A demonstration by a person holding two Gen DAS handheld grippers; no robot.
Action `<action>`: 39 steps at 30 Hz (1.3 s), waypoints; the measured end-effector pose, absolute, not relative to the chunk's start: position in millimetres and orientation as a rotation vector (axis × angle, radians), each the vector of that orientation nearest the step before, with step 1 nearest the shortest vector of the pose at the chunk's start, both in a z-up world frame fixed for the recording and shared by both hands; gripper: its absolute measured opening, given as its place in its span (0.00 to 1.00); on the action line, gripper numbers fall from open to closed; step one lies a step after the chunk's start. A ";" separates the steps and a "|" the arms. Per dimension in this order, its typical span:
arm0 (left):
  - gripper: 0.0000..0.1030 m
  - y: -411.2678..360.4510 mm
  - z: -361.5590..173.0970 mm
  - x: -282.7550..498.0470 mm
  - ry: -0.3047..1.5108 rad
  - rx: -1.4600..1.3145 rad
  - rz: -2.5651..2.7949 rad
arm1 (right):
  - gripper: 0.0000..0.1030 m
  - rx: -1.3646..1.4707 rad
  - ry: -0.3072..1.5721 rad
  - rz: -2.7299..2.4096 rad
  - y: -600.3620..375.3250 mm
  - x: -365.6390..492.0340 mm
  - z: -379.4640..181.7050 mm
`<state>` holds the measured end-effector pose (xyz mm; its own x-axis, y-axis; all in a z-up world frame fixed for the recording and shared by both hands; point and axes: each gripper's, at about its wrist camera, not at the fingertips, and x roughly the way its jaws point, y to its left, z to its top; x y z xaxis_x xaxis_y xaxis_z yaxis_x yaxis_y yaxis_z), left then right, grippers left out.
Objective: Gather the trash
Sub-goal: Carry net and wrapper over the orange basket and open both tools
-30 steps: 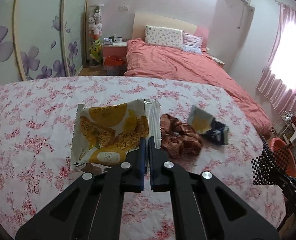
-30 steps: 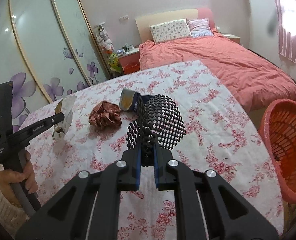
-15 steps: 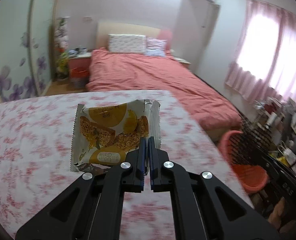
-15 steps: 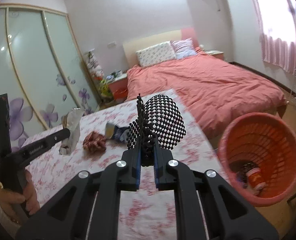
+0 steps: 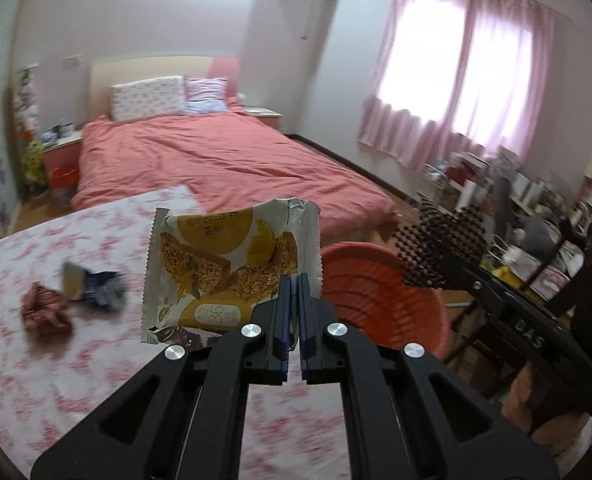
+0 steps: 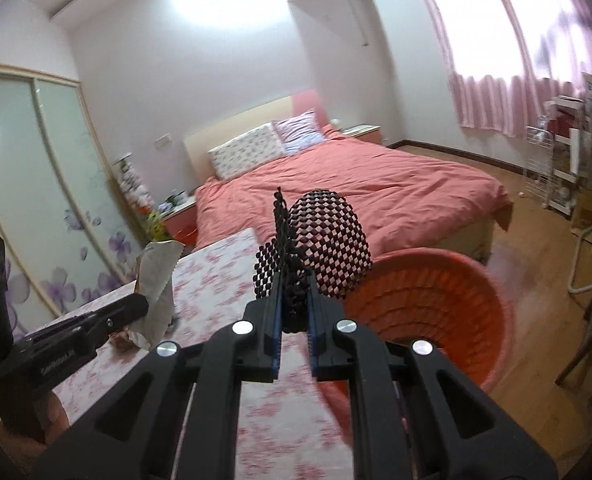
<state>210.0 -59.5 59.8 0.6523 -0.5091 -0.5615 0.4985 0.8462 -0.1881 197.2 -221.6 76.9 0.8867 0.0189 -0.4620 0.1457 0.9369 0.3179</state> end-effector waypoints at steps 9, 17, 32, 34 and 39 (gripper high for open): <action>0.03 -115.5 42.8 210.1 0.683 0.010 -0.674 | 0.11 0.396 0.487 -0.142 -278.1 195.1 58.0; 0.03 -150.7 24.8 218.9 0.730 0.029 -0.722 | 0.11 0.420 0.499 -0.176 -305.1 199.8 41.9; 0.26 -183.7 -11.6 232.0 0.854 0.075 -0.712 | 0.31 0.498 0.538 -0.177 -336.9 227.5 8.9; 0.34 -183.4 -13.4 232.3 0.861 0.076 -0.695 | 0.36 0.507 0.543 -0.185 -339.4 228.6 4.9; 0.36 -171.2 -15.7 236.9 0.875 0.078 -0.645 | 0.44 0.512 0.546 -0.209 -342.1 226.9 1.0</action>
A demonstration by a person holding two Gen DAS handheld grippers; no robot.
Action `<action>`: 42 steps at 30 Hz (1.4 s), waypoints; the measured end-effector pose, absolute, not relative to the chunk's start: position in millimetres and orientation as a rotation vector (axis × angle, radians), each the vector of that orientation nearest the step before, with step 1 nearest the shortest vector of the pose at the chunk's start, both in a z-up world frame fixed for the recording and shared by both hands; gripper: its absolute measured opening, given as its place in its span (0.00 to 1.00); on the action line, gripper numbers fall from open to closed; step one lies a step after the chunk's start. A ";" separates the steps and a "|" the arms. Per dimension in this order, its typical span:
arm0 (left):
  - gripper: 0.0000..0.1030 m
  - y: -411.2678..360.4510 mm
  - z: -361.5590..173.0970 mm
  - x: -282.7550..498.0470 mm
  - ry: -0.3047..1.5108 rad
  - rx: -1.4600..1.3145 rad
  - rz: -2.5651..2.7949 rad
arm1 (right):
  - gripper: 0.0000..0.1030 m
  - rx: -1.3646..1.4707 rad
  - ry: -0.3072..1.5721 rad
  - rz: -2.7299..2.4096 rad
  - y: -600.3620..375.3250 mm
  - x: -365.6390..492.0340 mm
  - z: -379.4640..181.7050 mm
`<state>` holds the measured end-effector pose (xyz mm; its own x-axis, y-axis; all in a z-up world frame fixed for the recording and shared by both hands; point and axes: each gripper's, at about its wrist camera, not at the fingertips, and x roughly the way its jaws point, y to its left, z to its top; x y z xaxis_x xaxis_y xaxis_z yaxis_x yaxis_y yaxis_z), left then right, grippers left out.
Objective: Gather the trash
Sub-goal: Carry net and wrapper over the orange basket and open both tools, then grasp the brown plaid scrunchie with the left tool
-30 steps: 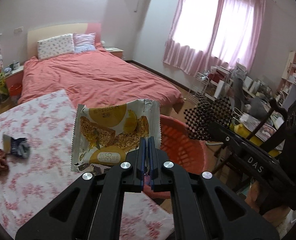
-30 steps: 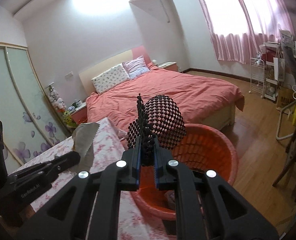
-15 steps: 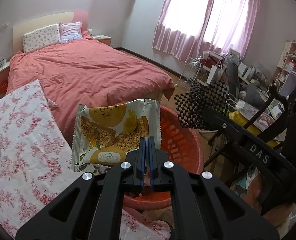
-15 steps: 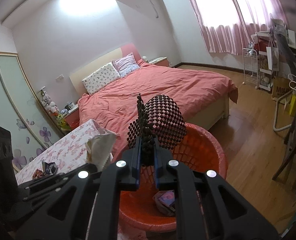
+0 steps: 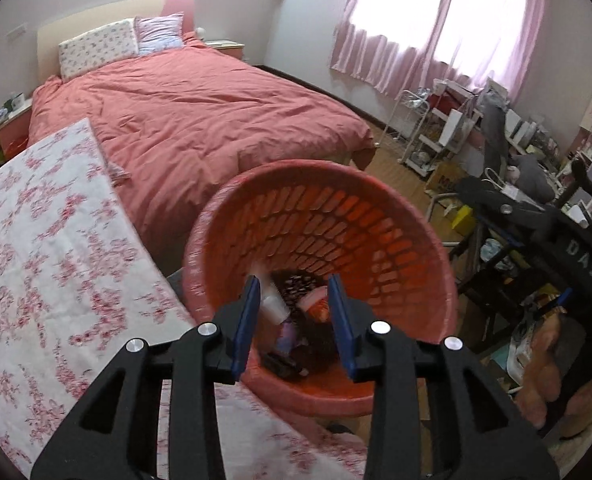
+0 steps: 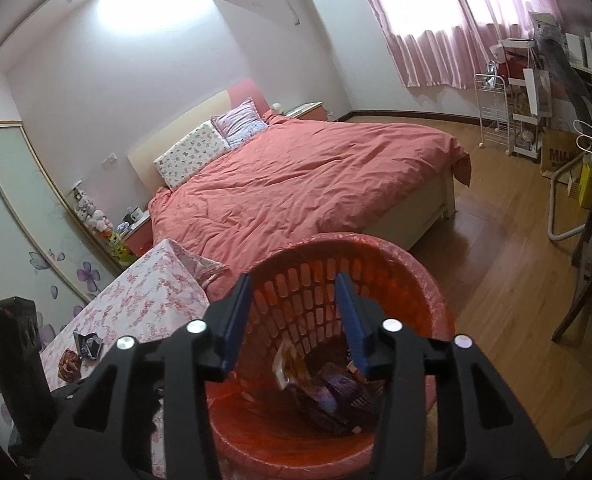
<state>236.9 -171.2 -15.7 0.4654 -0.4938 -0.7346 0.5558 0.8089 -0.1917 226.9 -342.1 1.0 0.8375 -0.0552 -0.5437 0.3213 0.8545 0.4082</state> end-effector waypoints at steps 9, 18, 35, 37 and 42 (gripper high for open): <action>0.45 -120.5 -13.5 248.4 0.853 0.092 -0.507 | 0.46 0.458 0.551 -0.209 -329.8 227.8 6.2; 0.53 -33.8 -8.9 259.9 0.798 0.117 -0.280 | 0.47 0.396 0.565 -0.174 -297.2 236.4 13.7; 0.88 139.9 -29.3 326.1 0.847 -0.086 0.168 | 0.48 0.303 0.642 -0.060 -214.0 271.4 8.0; 0.88 139.5 -36.6 332.1 0.870 -0.077 0.190 | 0.48 0.293 0.651 -0.048 -204.0 276.1 6.8; 0.87 149.3 -47.6 333.3 0.909 -0.106 0.178 | 0.48 0.269 0.668 -0.017 -181.7 286.2 5.0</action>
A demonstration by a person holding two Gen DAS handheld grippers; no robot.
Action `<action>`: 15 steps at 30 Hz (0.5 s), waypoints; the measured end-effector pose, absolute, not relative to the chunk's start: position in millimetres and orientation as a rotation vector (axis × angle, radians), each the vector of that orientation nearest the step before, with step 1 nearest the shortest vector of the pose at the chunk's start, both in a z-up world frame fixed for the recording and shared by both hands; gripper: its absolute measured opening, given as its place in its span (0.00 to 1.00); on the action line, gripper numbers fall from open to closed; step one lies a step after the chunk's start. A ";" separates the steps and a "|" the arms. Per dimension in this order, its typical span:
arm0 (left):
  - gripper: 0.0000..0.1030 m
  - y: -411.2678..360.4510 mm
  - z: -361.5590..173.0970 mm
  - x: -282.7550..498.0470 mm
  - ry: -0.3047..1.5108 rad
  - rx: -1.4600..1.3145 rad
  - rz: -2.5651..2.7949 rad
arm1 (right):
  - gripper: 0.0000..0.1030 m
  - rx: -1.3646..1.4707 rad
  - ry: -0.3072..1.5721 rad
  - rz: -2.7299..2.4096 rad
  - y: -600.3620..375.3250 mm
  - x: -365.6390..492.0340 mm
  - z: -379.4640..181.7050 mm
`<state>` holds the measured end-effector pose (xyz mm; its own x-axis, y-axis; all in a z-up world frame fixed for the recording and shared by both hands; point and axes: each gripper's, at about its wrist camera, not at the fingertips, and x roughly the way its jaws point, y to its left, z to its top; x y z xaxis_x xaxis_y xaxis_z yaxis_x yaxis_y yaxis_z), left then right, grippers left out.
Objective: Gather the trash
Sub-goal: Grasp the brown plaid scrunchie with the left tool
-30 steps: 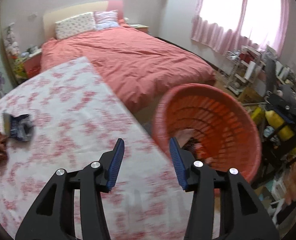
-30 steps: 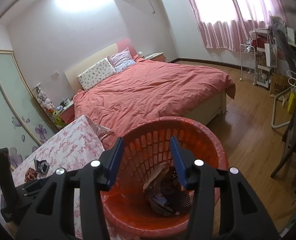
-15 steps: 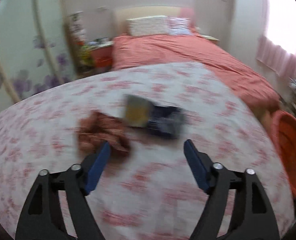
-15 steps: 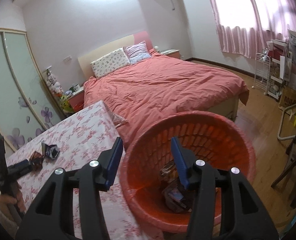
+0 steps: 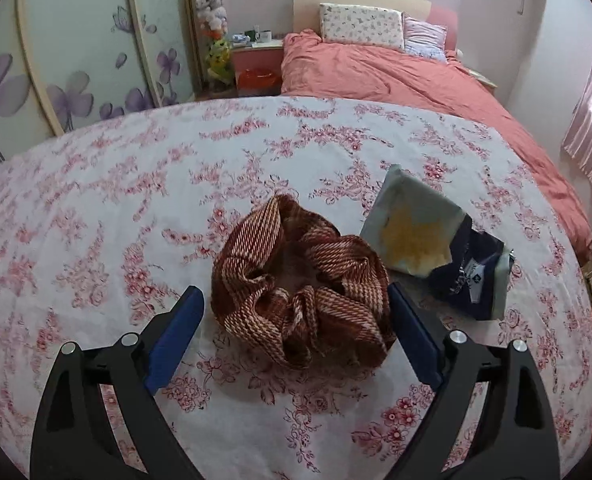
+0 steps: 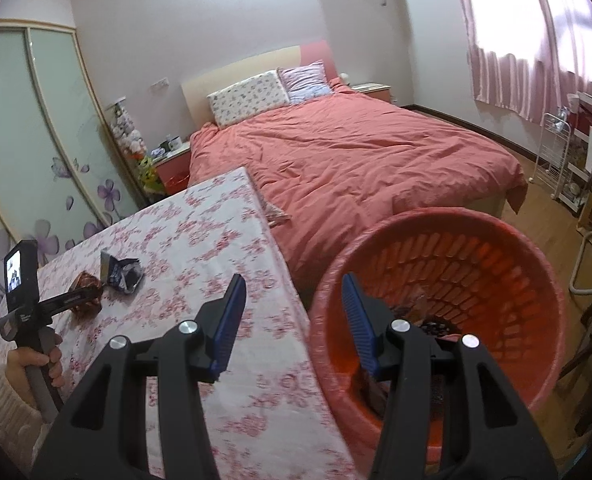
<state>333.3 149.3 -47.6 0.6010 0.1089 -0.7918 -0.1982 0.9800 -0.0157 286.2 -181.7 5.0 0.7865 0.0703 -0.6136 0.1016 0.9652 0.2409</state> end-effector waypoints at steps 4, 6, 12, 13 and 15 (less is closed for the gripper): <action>0.68 153.1 -47.3 329.8 0.897 -0.138 0.134 | 0.48 0.249 0.682 0.015 -160.1 295.0 2.8; 0.54 153.6 -46.2 328.8 0.888 -0.144 0.119 | 0.48 0.236 0.688 0.034 -149.3 299.5 2.5; 0.32 160.1 -40.8 323.9 0.855 -0.131 0.072 | 0.48 0.195 0.706 0.093 -111.1 313.3 2.1; 0.31 163.1 -39.6 322.1 0.849 -0.131 0.067 | 0.48 0.190 0.708 0.105 -104.0 316.2 2.1; 0.29 170.1 -37.2 318.2 0.840 -0.135 0.060 | 0.48 0.182 0.714 0.128 -92.1 321.8 2.1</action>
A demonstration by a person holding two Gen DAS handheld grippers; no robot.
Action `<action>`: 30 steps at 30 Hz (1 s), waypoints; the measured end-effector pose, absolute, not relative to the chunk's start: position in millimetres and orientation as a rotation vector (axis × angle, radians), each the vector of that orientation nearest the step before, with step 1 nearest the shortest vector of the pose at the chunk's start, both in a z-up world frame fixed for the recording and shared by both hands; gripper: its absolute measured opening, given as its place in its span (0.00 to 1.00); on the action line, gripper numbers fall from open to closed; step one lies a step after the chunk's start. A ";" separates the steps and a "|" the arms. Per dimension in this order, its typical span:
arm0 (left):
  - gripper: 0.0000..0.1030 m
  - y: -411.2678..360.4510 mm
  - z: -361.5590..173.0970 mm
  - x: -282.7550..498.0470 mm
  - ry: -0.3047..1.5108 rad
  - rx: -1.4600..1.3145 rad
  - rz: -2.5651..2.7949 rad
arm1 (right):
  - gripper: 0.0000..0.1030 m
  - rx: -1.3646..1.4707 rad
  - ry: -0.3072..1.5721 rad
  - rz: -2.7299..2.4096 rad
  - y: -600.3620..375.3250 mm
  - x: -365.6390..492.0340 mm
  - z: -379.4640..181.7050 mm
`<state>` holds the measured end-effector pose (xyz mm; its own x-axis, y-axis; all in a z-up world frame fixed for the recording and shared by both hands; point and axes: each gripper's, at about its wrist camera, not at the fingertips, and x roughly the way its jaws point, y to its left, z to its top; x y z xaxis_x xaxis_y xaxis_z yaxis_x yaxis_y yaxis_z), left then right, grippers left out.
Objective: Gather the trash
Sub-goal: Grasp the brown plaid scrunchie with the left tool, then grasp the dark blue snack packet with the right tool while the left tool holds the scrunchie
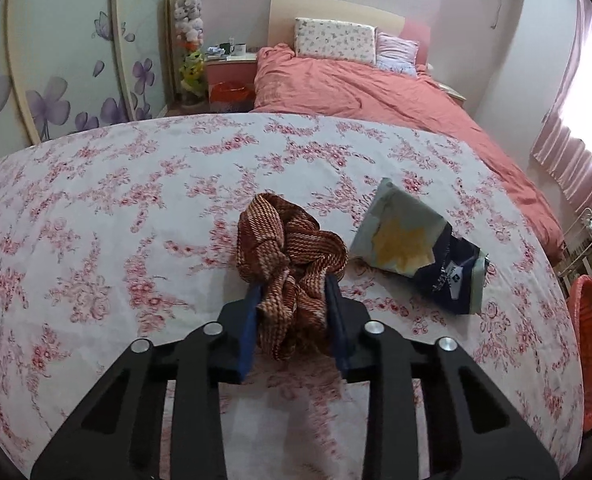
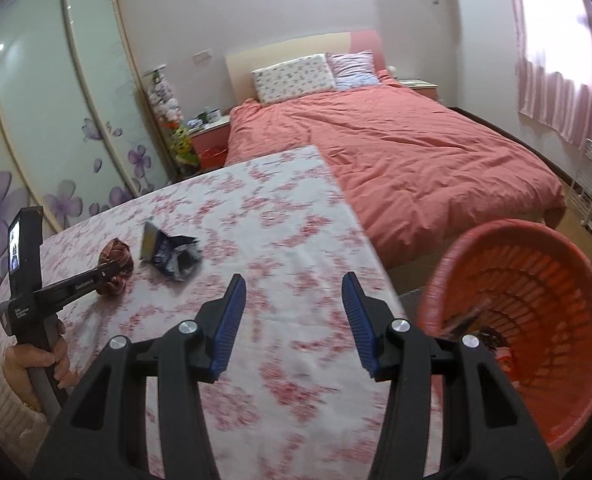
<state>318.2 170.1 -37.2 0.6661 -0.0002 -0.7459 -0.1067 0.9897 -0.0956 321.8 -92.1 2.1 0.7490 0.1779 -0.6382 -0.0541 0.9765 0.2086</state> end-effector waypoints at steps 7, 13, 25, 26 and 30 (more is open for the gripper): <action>0.27 195.3 -22.3 305.1 0.791 -0.146 0.065 | 0.48 0.135 0.734 0.220 -36.7 345.8 -2.4; 0.27 216.1 -13.2 295.9 0.763 -0.161 0.080 | 0.48 0.105 0.751 0.299 13.1 374.6 -6.5; 0.27 246.1 -12.9 289.6 0.757 -0.189 0.121 | 0.72 -0.086 0.795 0.385 85.5 446.2 -21.1; 0.27 245.9 -13.5 289.5 0.758 -0.188 0.120 | 0.72 -0.107 0.807 0.389 88.1 448.0 -24.2; 0.27 248.0 -14.8 285.5 0.766 -0.184 0.115 | 0.65 -0.211 0.844 0.368 96.7 445.7 -37.2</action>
<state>285.5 248.0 -14.8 0.7157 0.0368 -0.6974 -0.1706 0.9776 -0.1235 445.7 96.7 -37.2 0.6069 0.2336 -0.7597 -0.3985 0.9164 -0.0365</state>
